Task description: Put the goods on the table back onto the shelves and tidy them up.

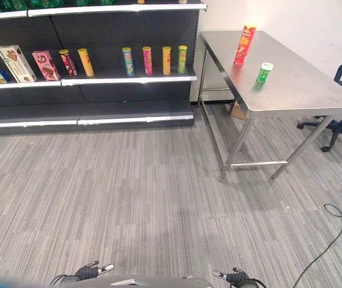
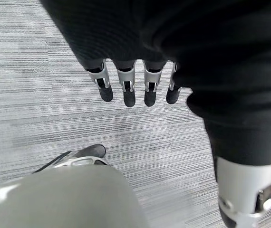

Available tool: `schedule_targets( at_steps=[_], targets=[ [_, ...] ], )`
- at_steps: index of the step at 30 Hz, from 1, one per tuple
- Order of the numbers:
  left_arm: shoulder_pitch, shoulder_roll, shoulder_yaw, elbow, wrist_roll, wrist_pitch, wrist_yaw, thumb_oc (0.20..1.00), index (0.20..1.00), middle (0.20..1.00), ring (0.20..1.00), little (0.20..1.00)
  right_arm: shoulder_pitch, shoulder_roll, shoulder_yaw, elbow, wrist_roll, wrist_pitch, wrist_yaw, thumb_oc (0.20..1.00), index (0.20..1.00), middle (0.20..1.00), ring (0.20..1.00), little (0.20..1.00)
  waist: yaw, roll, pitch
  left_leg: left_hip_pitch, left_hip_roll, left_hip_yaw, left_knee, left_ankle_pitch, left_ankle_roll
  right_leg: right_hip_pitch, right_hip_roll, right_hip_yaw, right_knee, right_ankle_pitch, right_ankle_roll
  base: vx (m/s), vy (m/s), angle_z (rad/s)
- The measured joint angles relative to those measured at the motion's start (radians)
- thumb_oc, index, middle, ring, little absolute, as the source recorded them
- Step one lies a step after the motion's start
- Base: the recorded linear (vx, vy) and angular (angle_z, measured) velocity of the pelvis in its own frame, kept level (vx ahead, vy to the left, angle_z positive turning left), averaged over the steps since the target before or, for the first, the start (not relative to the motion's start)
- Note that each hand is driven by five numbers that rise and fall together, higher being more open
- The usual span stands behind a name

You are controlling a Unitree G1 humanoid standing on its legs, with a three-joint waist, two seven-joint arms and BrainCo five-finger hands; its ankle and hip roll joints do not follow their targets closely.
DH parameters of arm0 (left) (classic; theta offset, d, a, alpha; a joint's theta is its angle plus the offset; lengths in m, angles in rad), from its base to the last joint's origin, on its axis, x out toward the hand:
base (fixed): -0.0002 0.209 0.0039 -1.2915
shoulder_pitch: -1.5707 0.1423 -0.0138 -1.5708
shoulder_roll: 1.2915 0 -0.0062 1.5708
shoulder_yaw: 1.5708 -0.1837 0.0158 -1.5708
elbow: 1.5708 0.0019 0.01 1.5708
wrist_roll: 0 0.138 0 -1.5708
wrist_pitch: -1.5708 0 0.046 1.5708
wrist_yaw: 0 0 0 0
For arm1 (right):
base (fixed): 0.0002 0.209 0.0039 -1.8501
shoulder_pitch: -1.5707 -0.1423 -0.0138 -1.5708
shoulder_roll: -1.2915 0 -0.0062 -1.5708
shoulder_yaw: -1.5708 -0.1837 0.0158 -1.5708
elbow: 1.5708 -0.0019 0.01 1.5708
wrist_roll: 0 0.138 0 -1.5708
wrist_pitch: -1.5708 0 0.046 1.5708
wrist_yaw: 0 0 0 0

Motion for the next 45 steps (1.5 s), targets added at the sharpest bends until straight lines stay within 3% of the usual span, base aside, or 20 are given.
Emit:
schedule_targets(
  at_steps=[14,18,20,22,24,26,27,28,30,32,33,34,35,37,38,39,40,41,44,45],
  targets=[
    [-0.024,0.003,0.000,0.000,0.000,0.000,0.003,1.000,1.000,1.000,1.000,1.000,-0.032,-0.015,0.001,0.000,-0.011,0.002,0.002,1.000,1.000,1.000,1.000,1.000,0.002,0.005,0.041,-0.040,-0.009,0.020,0.000,0.001,0.003,-0.073,-0.008,0.026,0.041,0.000,0.009,-0.01,0.096,-0.05],
    [-0.057,0.016,-0.015,0.001,-0.001,0.000,0.003,1.000,1.000,1.000,1.000,1.000,-0.085,-0.035,0.016,-0.001,-0.012,0.003,0.003,1.000,1.000,1.000,1.000,1.000,0.001,0.005,0.098,-0.039,-0.018,0.047,-0.023,0.015,0.025,-0.195,-0.044,0.022,0.256,-0.048,0.053,0.05,0.145,-0.22],
    [-0.086,0.021,-0.016,0.016,-0.001,-0.001,0.003,1.000,1.000,1.000,1.000,1.000,-0.094,-0.045,0.017,-0.002,-0.011,0.003,0.003,1.000,1.000,1.000,1.000,1.000,0.000,0.012,0.124,-0.012,-0.024,0.052,-0.046,0.011,0.047,-0.279,-0.082,0.014,0.450,-0.069,0.077,0.15,0.105,-0.05],
    [-0.099,0.021,-0.016,0.022,-0.001,-0.003,0.006,1.000,1.000,1.000,1.000,1.000,-0.076,-0.044,0.018,0.000,-0.011,0.004,0.005,1.000,1.000,1.000,1.000,1.000,-0.013,0.007,0.125,-0.002,-0.043,0.042,-0.047,-0.005,0.049,-0.331,-0.138,0.024,0.521,-0.078,0.094,0.19,0.031,0.11],
    [-0.100,0.022,-0.019,0.022,-0.001,0.000,0.008,1.000,1.000,1.000,1.000,1.000,-0.075,-0.040,0.018,0.000,-0.010,0.004,0.004,1.000,1.000,1.000,1.000,1.000,-0.033,-0.005,0.129,-0.002,-0.054,0.032,-0.048,-0.008,0.054,-0.371,-0.163,0.067,0.461,-0.072,0.103,0.18,-0.016,0.05],
    [-0.118,0.021,-0.017,0.028,-0.002,-0.001,0.008,1.000,1.000,1.000,1.000,1.000,-0.069,-0.035,0.017,0.010,-0.009,0.013,0.004,1.000,1.000,1.000,1.000,1.000,-0.058,-0.014,0.136,-0.006,-0.053,0.020,-0.048,-0.008,0.056,-0.400,-0.148,0.137,0.229,-0.013,0.157,0.37,-0.048,0.20],
    [-0.134,0.018,-0.016,0.039,-0.002,0.000,0.014,1.000,1.000,1.000,1.000,1.000,-0.067,-0.033,0.015,0.019,-0.009,0.014,0.003,1.000,1.000,1.000,1.000,1.000,-0.084,-0.030,0.138,-0.006,-0.050,0.002,-0.046,-0.016,0.046,-0.407,-0.140,0.139,0.047,0.030,0.186,0.63,-0.067,0.45],
    [-0.154,0.019,-0.015,0.039,-0.002,-0.002,0.017,1.000,1.000,1.000,1.000,1.000,-0.069,-0.027,0.001,0.037,-0.009,0.021,0.003,1.000,1.000,1.000,1.000,1.000,-0.097,-0.051,0.148,0.002,-0.051,-0.020,-0.049,-0.026,0.031,-0.418,-0.145,0.120,-0.056,0.060,0.191,0.55,-0.074,0.50],
    [-0.128,0.006,-0.017,0.031,-0.002,-0.007,0.017,1.000,1.000,1.000,1.000,1.000,-0.036,-0.023,-0.042,0.060,-0.009,0.023,0.003,1.000,1.000,1.000,1.000,1.000,-0.111,-0.066,0.129,0.075,-0.024,-0.042,-0.048,-0.075,-0.028,-0.407,-0.147,0.048,0.009,0.066,0.187,0.67,-0.158,0.49],
    [-0.119,-0.020,-0.023,0.028,-0.002,-0.007,0.014,1.000,1.000,1.000,1.000,1.000,-0.022,-0.027,-0.059,0.080,-0.009,0.027,0.004,1.000,1.000,1.000,1.000,1.000,-0.123,-0.019,0.106,0.104,0.064,-0.095,-0.047,-0.116,-0.069,-0.411,-0.120,-0.065,0.146,0.111,0.160,0.58,-0.251,0.71],
    [-0.118,-0.021,-0.033,0.035,-0.002,-0.007,0.012,1.000,1.000,1.000,1.000,1.000,-0.027,-0.030,-0.053,0.087,-0.009,0.027,0.006,1.000,1.000,1.000,1.000,1.000,-0.134,0.001,0.099,0.106,0.113,-0.135,-0.027,-0.131,-0.069,-0.407,-0.092,-0.067,0.196,0.109,0.147,0.40,-0.209,1.07],
    [-0.118,-0.023,-0.035,0.047,-0.002,-0.006,0.011,1.000,1.000,1.000,1.000,1.000,-0.029,-0.040,-0.048,0.086,-0.009,0.030,0.009,1.000,1.000,1.000,1.000,1.000,-0.134,0.011,0.090,0.115,0.148,-0.158,0.036,-0.124,-0.081,-0.379,-0.049,-0.064,0.222,0.077,0.082,0.35,-0.209,0.64],
    [-0.116,-0.021,-0.033,0.040,-0.002,-0.009,0.009,1.000,1.000,1.000,1.000,1.000,-0.046,-0.057,-0.048,0.070,-0.009,0.027,0.007,1.000,1.000,1.000,1.000,1.000,-0.111,0.003,0.084,0.109,0.151,-0.166,0.125,-0.098,-0.113,-0.334,-0.028,-0.059,0.205,0.055,0.048,0.34,-0.230,0.30],
    [-0.109,-0.025,-0.026,0.039,-0.005,-0.008,0.006,1.000,1.000,1.000,1.000,1.000,-0.059,-0.092,-0.048,0.023,-0.009,-0.001,0.003,1.000,1.000,1.000,1.000,1.000,-0.107,-0.001,0.058,0.026,0.168,-0.179,0.328,-0.033,-0.214,-0.254,-0.008,-0.076,0.133,0.042,0.024,0.47,-0.340,0.10],
    [-0.105,-0.026,-0.025,0.035,-0.010,-0.008,0.006,1.000,1.000,1.000,1.000,1.000,-0.059,-0.104,-0.047,0.006,-0.008,-0.003,0.002,1.000,1.000,1.000,1.000,1.000,-0.105,-0.001,0.049,-0.029,0.177,-0.211,0.432,-0.001,-0.249,-0.227,-0.001,-0.083,0.103,0.039,0.019,0.45,-0.327,0.27],
    [-0.097,-0.029,-0.015,0.028,-0.019,-0.008,0.007,1.000,1.000,1.000,1.000,1.000,-0.067,-0.110,-0.049,-0.002,-0.008,-0.007,0.001,1.000,1.000,1.000,1.000,1.000,-0.102,-0.001,0.050,-0.117,0.187,-0.265,0.614,0.066,-0.259,-0.198,0.019,-0.089,0.083,0.028,-0.007,0.30,-0.224,0.19],
    [-0.097,-0.029,-0.015,0.026,-0.020,-0.008,0.007,1.000,1.000,1.000,1.000,1.000,-0.067,-0.109,-0.049,0.000,-0.008,-0.007,0.001,1.000,1.000,1.000,1.000,1.000,-0.102,-0.001,0.050,-0.131,0.188,-0.271,0.637,0.074,-0.259,-0.194,0.021,-0.089,0.081,0.028,-0.010,0.18,-0.131,-0.12],
    [-0.083,-0.031,0.017,0.011,-0.049,-0.010,0.003,1.000,1.000,1.000,1.000,1.000,-0.075,-0.100,-0.019,0.008,-0.006,0.000,-0.002,1.000,1.000,1.000,1.000,1.000,-0.075,-0.012,0.051,-0.318,0.188,-0.318,0.974,0.217,-0.267,-0.123,0.044,-0.069,0.053,0.011,-0.086,0.19,-0.107,-0.40],
    [-0.087,-0.001,0.021,0.026,-0.050,-0.009,0.006,1.000,1.000,1.000,1.000,1.000,-0.069,-0.081,0.043,0.009,-0.006,-0.004,0.001,1.000,1.000,1.000,1.000,1.000,-0.054,-0.041,0.031,-0.417,0.158,-0.218,0.970,0.222,-0.244,-0.061,0.047,-0.037,0.028,-0.013,-0.118,0.29,-0.059,-0.42],
    [-0.109,0.014,0.030,0.028,-0.060,-0.011,0.006,1.000,1.000,1.000,1.000,1.000,-0.069,-0.049,0.059,0.034,-0.005,0.004,0.000,1.000,1.000,1.000,1.000,1.000,-0.048,-0.063,0.040,-0.497,0.158,-0.130,0.851,0.179,-0.169,-0.017,0.052,-0.028,-0.016,-0.010,-0.114,0.43,0.105,-0.35]
  ],
)
